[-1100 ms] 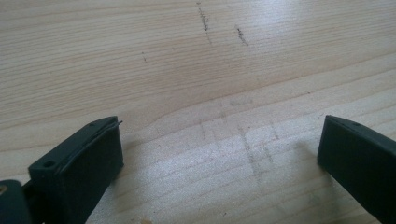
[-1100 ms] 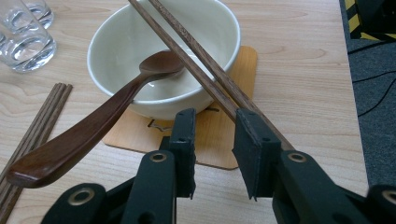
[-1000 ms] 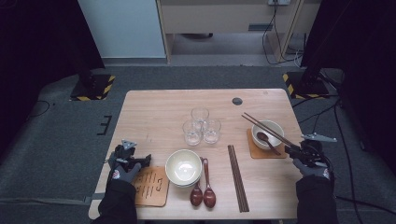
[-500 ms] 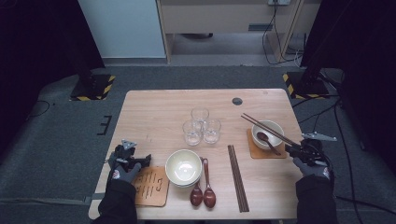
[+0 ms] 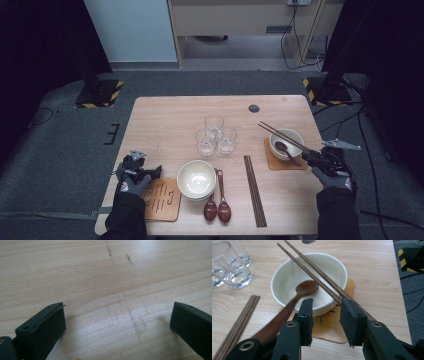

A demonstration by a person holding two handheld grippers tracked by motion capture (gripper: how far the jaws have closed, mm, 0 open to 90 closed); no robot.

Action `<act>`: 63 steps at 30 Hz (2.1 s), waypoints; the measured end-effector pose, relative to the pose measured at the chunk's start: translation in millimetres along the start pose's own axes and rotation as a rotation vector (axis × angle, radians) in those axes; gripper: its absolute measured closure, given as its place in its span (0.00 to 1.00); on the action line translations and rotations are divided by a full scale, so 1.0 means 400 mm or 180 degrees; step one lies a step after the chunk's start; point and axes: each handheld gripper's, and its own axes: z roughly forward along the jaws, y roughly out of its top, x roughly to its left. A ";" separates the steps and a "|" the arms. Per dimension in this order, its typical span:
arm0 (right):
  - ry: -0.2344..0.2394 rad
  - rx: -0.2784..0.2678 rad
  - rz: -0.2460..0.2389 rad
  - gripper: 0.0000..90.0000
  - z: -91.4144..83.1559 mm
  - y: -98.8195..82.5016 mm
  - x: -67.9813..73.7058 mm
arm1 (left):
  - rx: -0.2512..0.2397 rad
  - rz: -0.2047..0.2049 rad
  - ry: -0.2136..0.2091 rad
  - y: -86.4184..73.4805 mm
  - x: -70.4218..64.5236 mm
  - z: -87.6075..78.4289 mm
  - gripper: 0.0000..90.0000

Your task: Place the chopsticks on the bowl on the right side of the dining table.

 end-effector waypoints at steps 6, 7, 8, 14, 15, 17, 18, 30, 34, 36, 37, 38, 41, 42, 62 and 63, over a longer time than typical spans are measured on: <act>0.0027 -0.0065 0.0007 0.67 -0.001 0.018 0.008 | 0.0000 -0.0001 -0.0001 0.000 0.000 0.000 0.00; 0.0022 -0.0071 0.0001 0.67 0.000 0.020 0.008 | 0.0000 0.0000 0.0000 0.000 0.000 0.000 0.00; 0.0029 -0.0075 -0.0007 0.67 0.000 0.023 0.008 | 0.0000 0.0000 0.0000 0.000 0.000 0.000 0.00; 0.0031 -0.0149 -0.0027 0.65 0.008 0.048 0.013 | 0.0000 0.0000 0.0000 0.000 0.000 0.000 0.00; 0.0035 -0.0147 -0.0030 0.65 0.010 0.053 0.015 | 0.0000 0.0000 0.0000 0.000 0.000 0.000 0.00; 0.0048 -0.0158 -0.0026 0.65 0.017 0.061 0.018 | 0.0000 0.0000 0.0000 0.000 0.000 0.000 0.00; 0.0049 -0.0150 -0.0045 0.65 0.021 0.064 0.020 | 0.0000 -0.0001 0.0000 0.000 0.000 0.000 0.00; 0.0065 -0.0148 -0.0049 0.62 0.064 0.094 0.034 | 0.0000 0.0001 0.0000 0.000 0.000 0.000 0.00; 0.0067 -0.0148 -0.0064 0.61 0.076 0.102 0.035 | -0.0001 0.0000 -0.0001 0.000 0.000 0.000 0.00; 0.0055 -0.0139 -0.0064 0.60 0.083 0.105 0.036 | 0.0000 0.0000 0.0000 0.000 0.000 0.000 0.00; 0.0056 -0.0141 -0.0061 0.59 0.087 0.106 0.035 | 0.0000 0.0001 0.0000 0.000 0.000 0.000 0.00; 0.0051 -0.0135 -0.0055 0.59 0.092 0.107 0.035 | 0.0000 0.0001 0.0000 0.000 0.000 0.000 0.00; 0.0032 -0.0094 -0.0060 0.58 0.107 0.109 0.036 | 0.0000 0.0000 0.0000 0.000 0.000 0.000 0.00; 0.0035 -0.0089 -0.0058 0.58 0.109 0.110 0.036 | 0.0000 0.0000 0.0000 0.000 0.000 0.000 0.00; 0.0023 -0.0037 -0.0093 0.56 0.165 0.139 0.044 | 0.0000 0.0000 -0.0001 0.000 0.000 0.000 0.00; 0.0026 -0.0029 -0.0087 0.56 0.169 0.138 0.043 | 0.0000 0.0000 -0.0001 0.000 0.000 0.000 0.00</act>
